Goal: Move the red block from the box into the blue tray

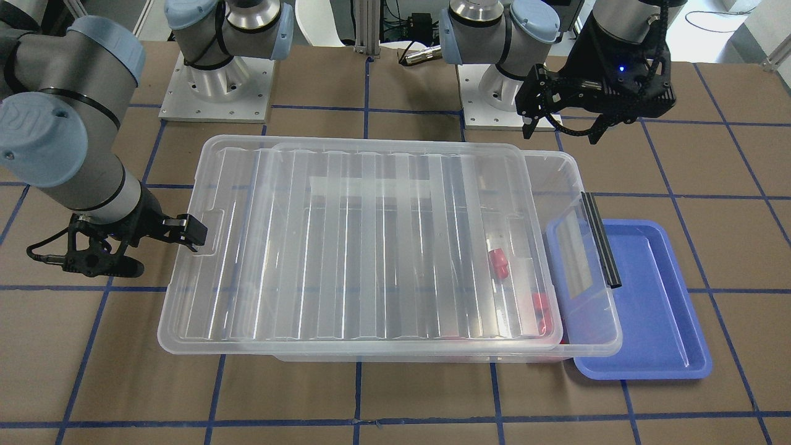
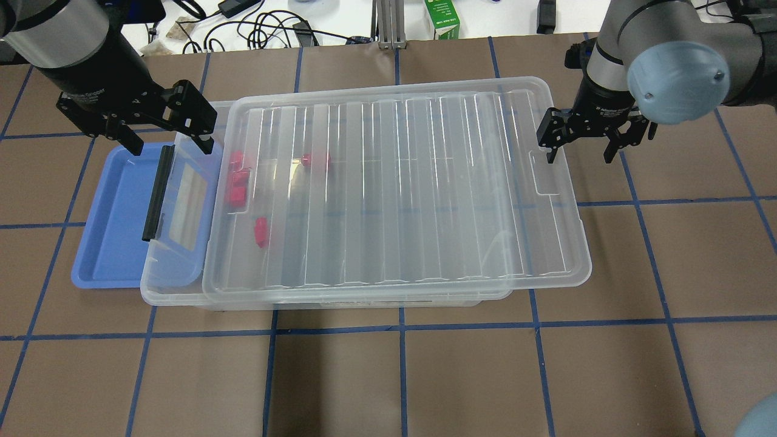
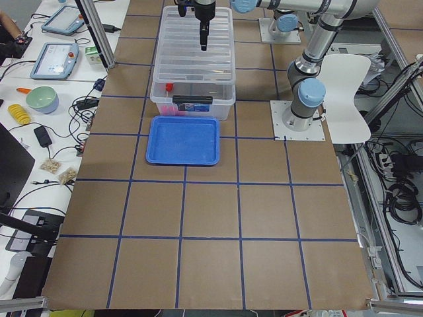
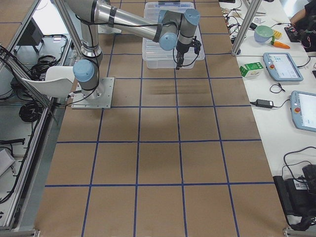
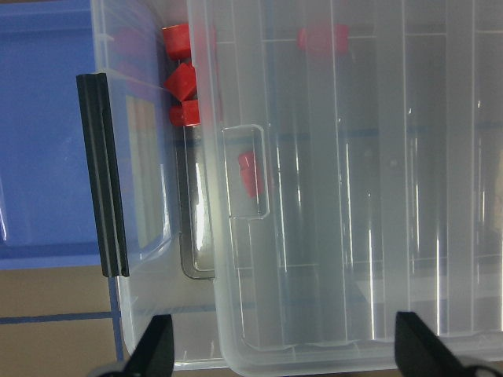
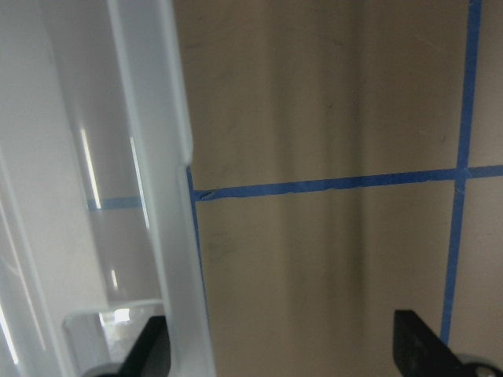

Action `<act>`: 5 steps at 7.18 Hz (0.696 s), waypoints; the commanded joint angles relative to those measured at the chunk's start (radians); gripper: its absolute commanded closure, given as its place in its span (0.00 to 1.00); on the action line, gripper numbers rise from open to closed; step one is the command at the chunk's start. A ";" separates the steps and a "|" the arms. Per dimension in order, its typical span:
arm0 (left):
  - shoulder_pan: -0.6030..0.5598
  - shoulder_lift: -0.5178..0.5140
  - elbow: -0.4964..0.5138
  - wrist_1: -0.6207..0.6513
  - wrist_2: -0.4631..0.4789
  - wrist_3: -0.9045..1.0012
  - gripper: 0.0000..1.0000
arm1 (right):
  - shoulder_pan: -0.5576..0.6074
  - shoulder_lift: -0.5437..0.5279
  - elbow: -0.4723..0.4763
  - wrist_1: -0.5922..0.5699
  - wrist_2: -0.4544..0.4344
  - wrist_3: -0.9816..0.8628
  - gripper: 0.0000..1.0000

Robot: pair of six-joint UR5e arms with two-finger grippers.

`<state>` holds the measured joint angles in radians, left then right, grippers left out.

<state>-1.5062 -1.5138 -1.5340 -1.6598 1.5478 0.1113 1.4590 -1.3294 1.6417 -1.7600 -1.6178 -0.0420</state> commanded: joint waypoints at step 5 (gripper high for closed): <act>-0.003 -0.002 -0.002 0.000 0.000 -0.002 0.00 | -0.074 -0.001 -0.017 -0.001 -0.059 -0.107 0.00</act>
<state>-1.5087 -1.5153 -1.5352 -1.6598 1.5474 0.1098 1.3889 -1.3307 1.6264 -1.7605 -1.6687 -0.1342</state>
